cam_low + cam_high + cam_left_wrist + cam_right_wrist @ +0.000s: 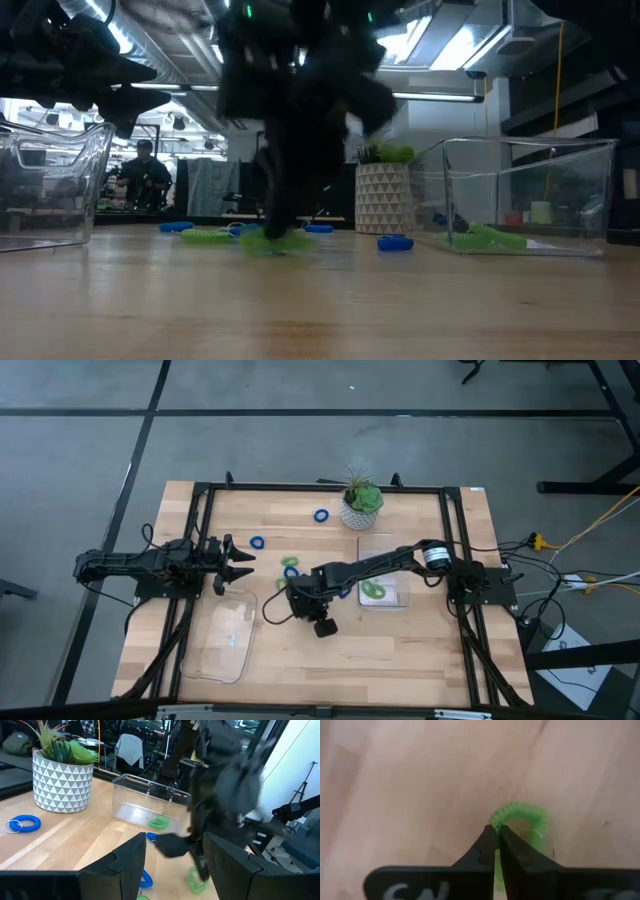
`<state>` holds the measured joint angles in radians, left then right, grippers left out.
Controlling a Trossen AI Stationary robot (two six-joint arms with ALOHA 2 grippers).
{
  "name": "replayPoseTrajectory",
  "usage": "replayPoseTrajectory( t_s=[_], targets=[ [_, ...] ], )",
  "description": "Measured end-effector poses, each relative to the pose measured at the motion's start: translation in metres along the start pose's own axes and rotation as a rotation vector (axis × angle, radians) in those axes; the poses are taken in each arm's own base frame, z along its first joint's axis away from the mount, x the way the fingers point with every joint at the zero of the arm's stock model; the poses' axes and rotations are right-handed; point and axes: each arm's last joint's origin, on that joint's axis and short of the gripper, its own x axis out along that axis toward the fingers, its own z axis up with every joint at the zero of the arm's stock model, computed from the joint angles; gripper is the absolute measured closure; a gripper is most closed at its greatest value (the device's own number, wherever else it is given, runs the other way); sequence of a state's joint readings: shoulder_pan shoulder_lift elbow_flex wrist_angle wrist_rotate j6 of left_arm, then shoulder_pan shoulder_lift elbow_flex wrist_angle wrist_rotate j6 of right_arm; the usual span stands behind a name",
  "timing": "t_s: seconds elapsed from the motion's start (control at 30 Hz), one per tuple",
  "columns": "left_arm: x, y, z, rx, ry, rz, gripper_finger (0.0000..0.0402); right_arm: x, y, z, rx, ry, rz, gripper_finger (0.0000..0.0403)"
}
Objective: Sort spring keychains
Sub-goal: Put the green spring keychain into the top transparent bin
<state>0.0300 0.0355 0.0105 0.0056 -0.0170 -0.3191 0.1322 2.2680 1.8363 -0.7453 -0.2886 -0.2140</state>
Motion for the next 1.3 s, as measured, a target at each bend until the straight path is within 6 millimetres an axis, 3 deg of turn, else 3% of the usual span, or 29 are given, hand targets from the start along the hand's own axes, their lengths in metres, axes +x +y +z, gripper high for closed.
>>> replayPoseTrajectory(
  t_s=[0.3,0.63,1.3],
  targets=[
    [0.000,0.000,0.000,0.000,0.000,0.001,0.0208,-0.052,0.010,0.036,-0.022,-0.086,0.073,0.0393],
    [0.000,0.000,0.000,0.000,0.000,0.001,0.0208,-0.116,0.026,0.062,-0.056,-0.171,0.075,0.0393],
    [0.000,0.000,0.000,0.000,-0.001,0.001,0.0208,-0.206,0.056,0.051,-0.074,-0.288,0.077,0.0393]
  ],
)
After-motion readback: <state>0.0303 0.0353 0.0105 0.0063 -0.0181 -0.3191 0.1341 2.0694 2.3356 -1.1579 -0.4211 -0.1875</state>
